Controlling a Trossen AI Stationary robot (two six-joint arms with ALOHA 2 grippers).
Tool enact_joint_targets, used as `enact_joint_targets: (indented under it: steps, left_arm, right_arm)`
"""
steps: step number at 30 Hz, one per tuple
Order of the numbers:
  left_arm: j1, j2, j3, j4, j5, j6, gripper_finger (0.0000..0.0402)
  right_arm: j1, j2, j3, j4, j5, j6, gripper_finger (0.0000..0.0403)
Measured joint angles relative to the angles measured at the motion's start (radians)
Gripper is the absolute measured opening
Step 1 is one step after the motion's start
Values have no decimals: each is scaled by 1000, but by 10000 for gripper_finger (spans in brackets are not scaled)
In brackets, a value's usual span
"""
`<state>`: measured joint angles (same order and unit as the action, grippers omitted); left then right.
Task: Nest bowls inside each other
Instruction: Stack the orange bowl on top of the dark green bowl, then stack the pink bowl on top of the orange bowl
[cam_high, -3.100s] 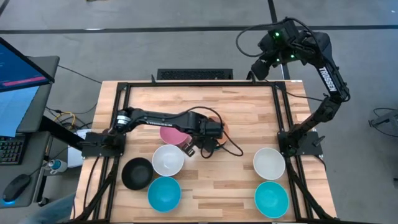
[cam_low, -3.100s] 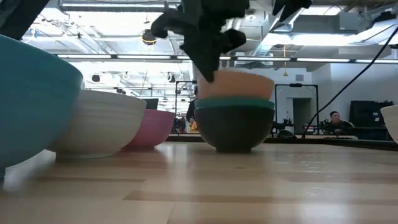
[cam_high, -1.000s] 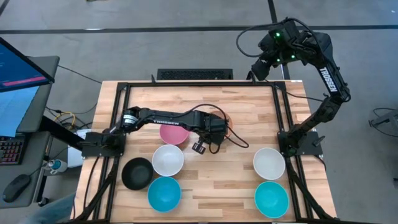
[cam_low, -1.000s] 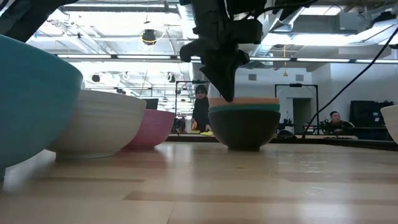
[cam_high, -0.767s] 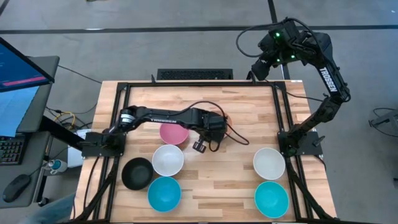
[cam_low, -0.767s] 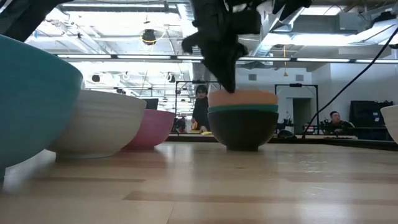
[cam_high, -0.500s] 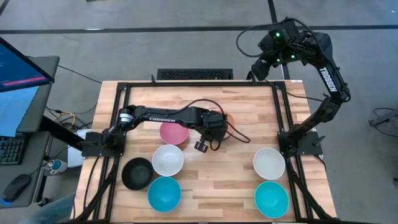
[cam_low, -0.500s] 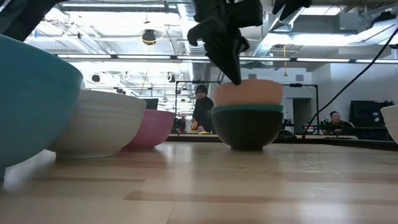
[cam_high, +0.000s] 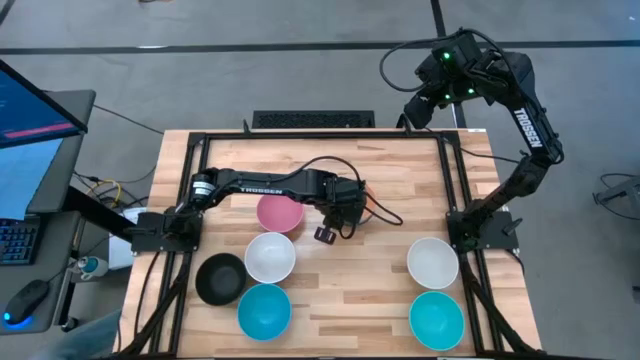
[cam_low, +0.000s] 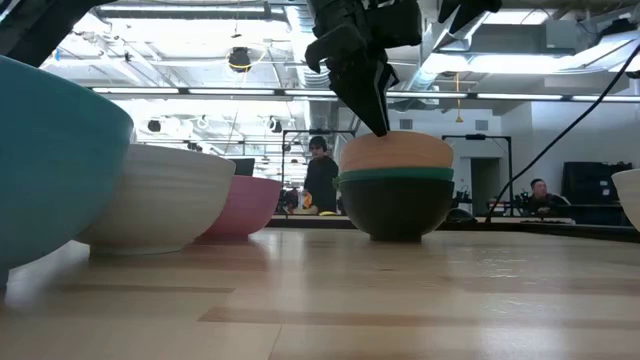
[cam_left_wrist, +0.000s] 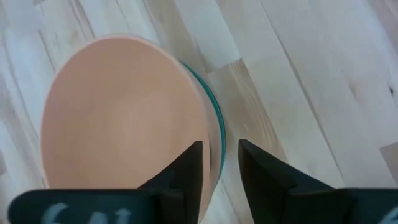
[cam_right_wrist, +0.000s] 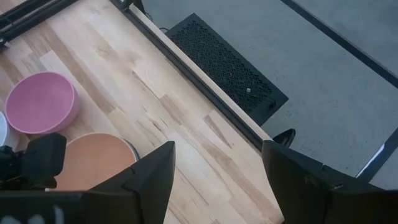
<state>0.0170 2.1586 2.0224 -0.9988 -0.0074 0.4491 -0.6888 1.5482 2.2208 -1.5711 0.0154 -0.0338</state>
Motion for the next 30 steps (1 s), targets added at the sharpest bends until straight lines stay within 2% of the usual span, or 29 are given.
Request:
enact_joint_targets:
  steps: [5, 12, 16, 20, 22, 24, 28, 30]
  left_arm:
    - [2, 3, 0, 23, 1, -10, 116]
    - [16, 3, -19, 88, 51, -47, 118]
    - [19, 5, -51, 94, 35, -53, 118]
    - [15, -65, -37, 98, 29, -28, 118]
    - [30, -117, -32, 97, 65, -43, 118]
    - [60, -148, -30, 36, 80, -40, 118]
    - [147, -154, -35, -199, -70, 37, 118]
    - [203, -158, -37, -292, -93, 44, 118]
  right_arm:
    - [0, 0, 0, 0, 0, 0, 265]
    - [0, 0, 0, 0, 0, 0, 265]
    - [0, 0, 0, 0, 0, 0, 265]
    - [0, 0, 0, 0, 0, 0, 265]
    - [0, 0, 0, 0, 0, 0, 265]
    - [0, 0, 0, 0, 0, 0, 265]
    - [0, 0, 0, 0, 0, 0, 265]
    - [1, 0, 0, 0, 0, 0, 265]
